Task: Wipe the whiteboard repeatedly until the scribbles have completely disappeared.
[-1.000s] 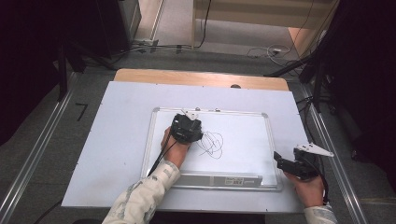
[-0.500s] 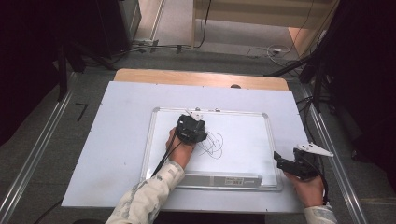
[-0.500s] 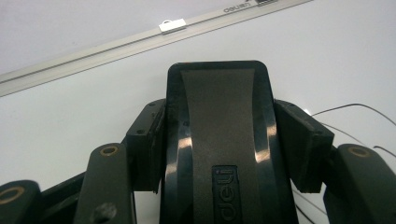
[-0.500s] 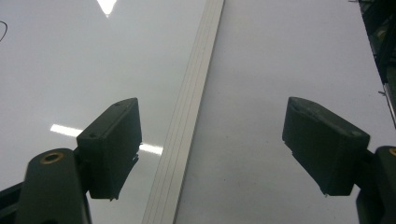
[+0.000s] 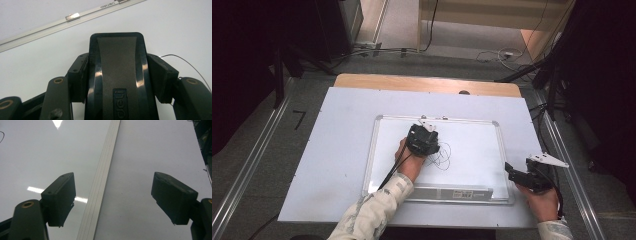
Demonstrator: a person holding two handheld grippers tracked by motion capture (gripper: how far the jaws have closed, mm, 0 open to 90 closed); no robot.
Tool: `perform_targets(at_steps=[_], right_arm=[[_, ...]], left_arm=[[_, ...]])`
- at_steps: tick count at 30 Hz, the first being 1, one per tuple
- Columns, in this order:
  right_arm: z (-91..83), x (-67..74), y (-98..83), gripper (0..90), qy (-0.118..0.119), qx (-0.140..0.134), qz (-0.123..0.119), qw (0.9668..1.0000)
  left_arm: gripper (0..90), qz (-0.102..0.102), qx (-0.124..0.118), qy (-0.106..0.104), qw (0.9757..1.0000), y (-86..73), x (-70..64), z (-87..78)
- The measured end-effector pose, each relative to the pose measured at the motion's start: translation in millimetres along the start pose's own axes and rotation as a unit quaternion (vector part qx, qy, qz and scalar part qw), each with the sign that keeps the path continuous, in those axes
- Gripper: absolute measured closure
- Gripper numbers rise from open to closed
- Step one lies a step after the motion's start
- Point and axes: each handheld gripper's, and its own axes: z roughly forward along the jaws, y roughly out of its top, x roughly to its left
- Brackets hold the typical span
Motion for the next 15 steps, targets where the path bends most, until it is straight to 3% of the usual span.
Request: perform_targets(at_steps=[15], right_arm=[[-0.1, 0.2, 0.2, 18.4, 0.0, -0.001, 0.0, 1.0]], left_arm=[[40.2, 0.011, 0.001, -0.008, 0.9999, 1.9, -16.0, 1.5]])
